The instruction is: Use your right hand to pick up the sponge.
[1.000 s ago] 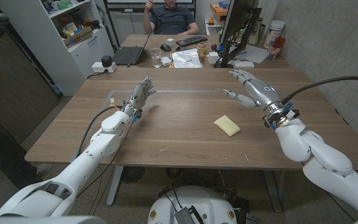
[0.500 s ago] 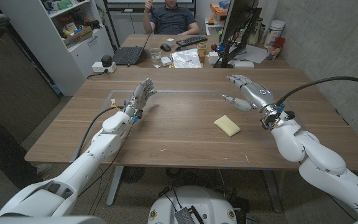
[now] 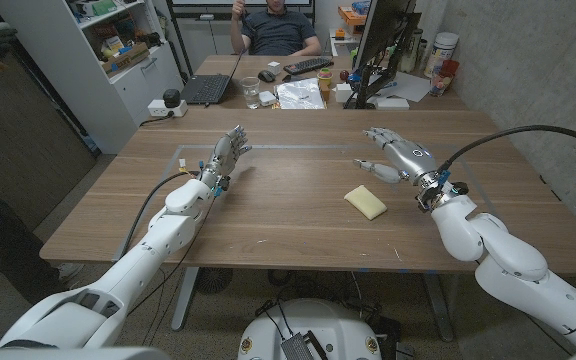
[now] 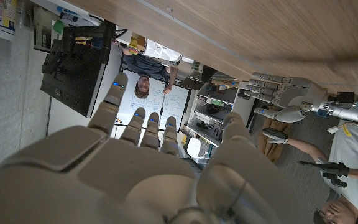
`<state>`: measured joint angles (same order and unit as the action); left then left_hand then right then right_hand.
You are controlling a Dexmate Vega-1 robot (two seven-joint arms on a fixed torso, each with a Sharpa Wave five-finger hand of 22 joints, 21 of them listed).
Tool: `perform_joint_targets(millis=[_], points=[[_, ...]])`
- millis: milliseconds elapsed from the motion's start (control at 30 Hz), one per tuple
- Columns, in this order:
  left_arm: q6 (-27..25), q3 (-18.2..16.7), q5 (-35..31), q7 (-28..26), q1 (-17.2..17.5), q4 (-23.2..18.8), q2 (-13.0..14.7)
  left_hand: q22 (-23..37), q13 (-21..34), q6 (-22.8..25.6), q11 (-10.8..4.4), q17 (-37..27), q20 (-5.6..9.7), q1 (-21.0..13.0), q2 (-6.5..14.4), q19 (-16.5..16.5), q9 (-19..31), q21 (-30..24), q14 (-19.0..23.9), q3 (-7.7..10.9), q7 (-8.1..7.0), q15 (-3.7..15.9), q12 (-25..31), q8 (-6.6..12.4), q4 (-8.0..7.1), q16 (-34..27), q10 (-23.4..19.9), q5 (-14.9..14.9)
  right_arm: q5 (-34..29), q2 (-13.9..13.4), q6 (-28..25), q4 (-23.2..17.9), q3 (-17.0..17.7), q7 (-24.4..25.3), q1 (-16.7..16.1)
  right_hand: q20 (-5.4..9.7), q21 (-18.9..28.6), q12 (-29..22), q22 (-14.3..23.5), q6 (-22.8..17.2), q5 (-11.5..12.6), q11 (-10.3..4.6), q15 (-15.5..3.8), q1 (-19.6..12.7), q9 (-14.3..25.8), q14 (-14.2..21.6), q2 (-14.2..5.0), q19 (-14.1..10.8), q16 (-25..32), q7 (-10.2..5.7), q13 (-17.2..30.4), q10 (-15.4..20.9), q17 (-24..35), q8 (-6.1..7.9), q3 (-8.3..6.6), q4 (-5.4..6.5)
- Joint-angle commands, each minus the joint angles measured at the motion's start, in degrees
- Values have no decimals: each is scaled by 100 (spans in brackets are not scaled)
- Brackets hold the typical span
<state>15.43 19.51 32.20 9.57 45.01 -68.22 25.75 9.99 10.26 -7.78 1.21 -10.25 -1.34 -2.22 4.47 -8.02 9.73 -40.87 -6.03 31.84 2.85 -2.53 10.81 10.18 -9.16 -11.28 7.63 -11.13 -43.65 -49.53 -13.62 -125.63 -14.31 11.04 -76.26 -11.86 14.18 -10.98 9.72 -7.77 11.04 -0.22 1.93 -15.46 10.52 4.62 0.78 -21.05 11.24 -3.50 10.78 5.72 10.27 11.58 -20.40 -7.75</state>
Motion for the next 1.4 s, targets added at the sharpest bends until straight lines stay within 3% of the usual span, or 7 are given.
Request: perform_joint_targets(millis=[33, 833, 1400], points=[[23, -9, 6, 55, -58, 110, -38, 19, 19, -20, 10, -10, -3, 28, 341, 40, 33, 17, -30, 13, -1, -27, 26, 26, 3, -6, 24, -13, 60, -78, -245, 48, -328, -85, 86, -38, -44, 9, 20, 1, 64, -38, 33, -92, 35, 23, 26, 9, -9, -30, 27, -22, 16, -33, -16, -34], [63, -37, 29, 252, -103, 187, -1, 21, 18, -11, 14, -10, -14, 32, 333, 55, 33, 52, -17, 6, -8, -28, 26, 29, 4, -9, 21, -13, 115, -117, -676, 425, -1002, -402, 583, -28, -160, 49, 25, 182, 96, -78, 10, -237, 41, -61, 42, 108, -29, -64, 30, -222, 23, -85, -20, -89], [160, -42, 86, 485, -259, 428, -82, 22, 18, -9, 19, -10, -13, 38, 321, 66, 33, 79, -19, -4, -8, -24, 28, 29, 4, -6, 13, -14, 118, -163, -1083, 565, -1336, -516, 702, -32, -188, 41, 26, 228, 112, -100, 15, -307, 43, -73, 34, 120, -27, -65, 30, -252, 24, -87, -32, -107]])
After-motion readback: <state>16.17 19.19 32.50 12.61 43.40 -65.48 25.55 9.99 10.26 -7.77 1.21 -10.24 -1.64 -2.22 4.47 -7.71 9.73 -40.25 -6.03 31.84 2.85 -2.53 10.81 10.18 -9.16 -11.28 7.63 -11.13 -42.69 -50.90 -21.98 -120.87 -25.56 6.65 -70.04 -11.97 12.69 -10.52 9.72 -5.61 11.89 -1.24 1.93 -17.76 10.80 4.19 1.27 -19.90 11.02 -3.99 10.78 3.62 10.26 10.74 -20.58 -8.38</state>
